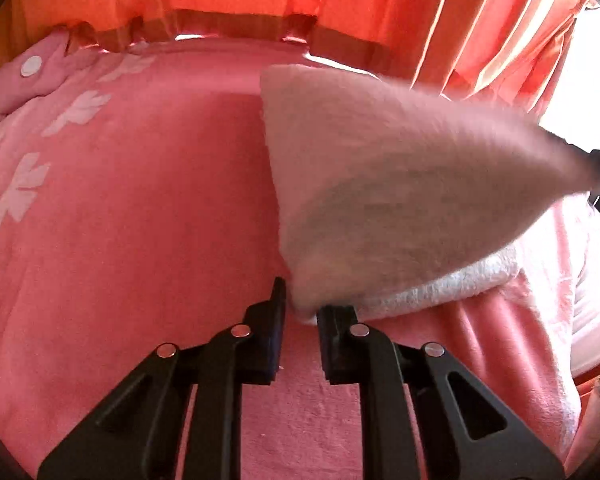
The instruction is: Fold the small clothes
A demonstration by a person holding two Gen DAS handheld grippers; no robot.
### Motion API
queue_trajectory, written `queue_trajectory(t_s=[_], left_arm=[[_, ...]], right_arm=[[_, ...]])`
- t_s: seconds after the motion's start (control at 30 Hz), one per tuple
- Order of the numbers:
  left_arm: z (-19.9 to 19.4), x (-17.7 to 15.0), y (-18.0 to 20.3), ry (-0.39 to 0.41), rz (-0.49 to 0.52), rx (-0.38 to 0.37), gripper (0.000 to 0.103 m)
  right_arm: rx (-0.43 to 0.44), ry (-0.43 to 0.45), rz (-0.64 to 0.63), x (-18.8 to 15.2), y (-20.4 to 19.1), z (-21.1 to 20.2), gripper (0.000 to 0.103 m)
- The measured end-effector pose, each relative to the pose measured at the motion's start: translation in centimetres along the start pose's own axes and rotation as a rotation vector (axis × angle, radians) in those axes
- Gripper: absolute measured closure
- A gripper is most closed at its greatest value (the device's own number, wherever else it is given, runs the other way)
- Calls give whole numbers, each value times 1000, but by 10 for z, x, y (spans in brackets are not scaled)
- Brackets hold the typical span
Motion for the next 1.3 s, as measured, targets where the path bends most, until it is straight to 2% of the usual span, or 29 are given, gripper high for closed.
queue_trajectory(t_s=[0.03,0.07,0.1,0.17,0.27,0.4,0.47,0.5,0.53,0.63,0.7,0.73,0.77,0.8,0.9,0.97,1.0,1.07,1.1,1.2,1.3], left_arm=[[4,-2,2,-9,9,7,89],[9,-5,3,-21,16,14,89],[12,-8,5,-31,14,17,89],[14,-11,6,-38,8,25,89],[2,-10,10,-26,23,36,89],[-29,-5,14,1,52,0,87],[-46,-1,14,25,55,-27,79],[-52,2,15,35,51,-32,70],[-57,6,15,48,43,-35,68],[-70,28,24,93,14,-64,64],[-67,40,30,98,-5,-63,62],[-61,45,34,90,-13,-58,62],[-55,47,35,79,-16,-45,62],[-45,49,36,59,-18,-24,62],[-26,44,34,8,-23,0,62],[-22,40,34,4,-18,8,60],[-20,39,34,4,-13,4,59],[-17,37,35,-5,-9,6,58],[-15,36,38,-6,2,7,57],[-14,33,43,13,43,52,54],[-13,30,43,18,50,72,54]], right_arm=[[-29,-100,76,-15,32,21,83],[-27,-160,130,-28,52,35,83],[29,-167,188,-30,59,36,83],[61,-160,176,-27,57,30,82],[27,-159,116,-28,50,25,75],[-25,-67,52,-17,34,-6,55],[-27,-21,24,-4,29,-19,50],[-16,-14,15,3,27,-19,45],[2,-14,2,13,22,-15,43],[-6,-64,-36,27,21,13,38],[-46,-151,-54,27,24,51,37],[-78,-182,-61,25,27,64,42],[-91,-209,-81,25,25,74,55],[-76,-217,-90,26,20,75,93],[80,-83,-120,52,-15,39,93],[155,1,-116,66,-18,12,94],[145,-5,-110,66,-12,14,95],[-39,-142,-82,46,37,54,95],[-104,-224,-66,29,60,76,95],[-75,-159,-75,29,51,61,95],[-70,-115,-91,30,27,27,84]])
Point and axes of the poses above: each gripper's, at about its wrist camera, not at the fingertips, and z roughly the way its jaws point, y to its right, x to its top, the point moved 7 cm from there along z, roughly the way its jaws point, and after that the axes turned 11 degrees about x, right-handed, at the moved point
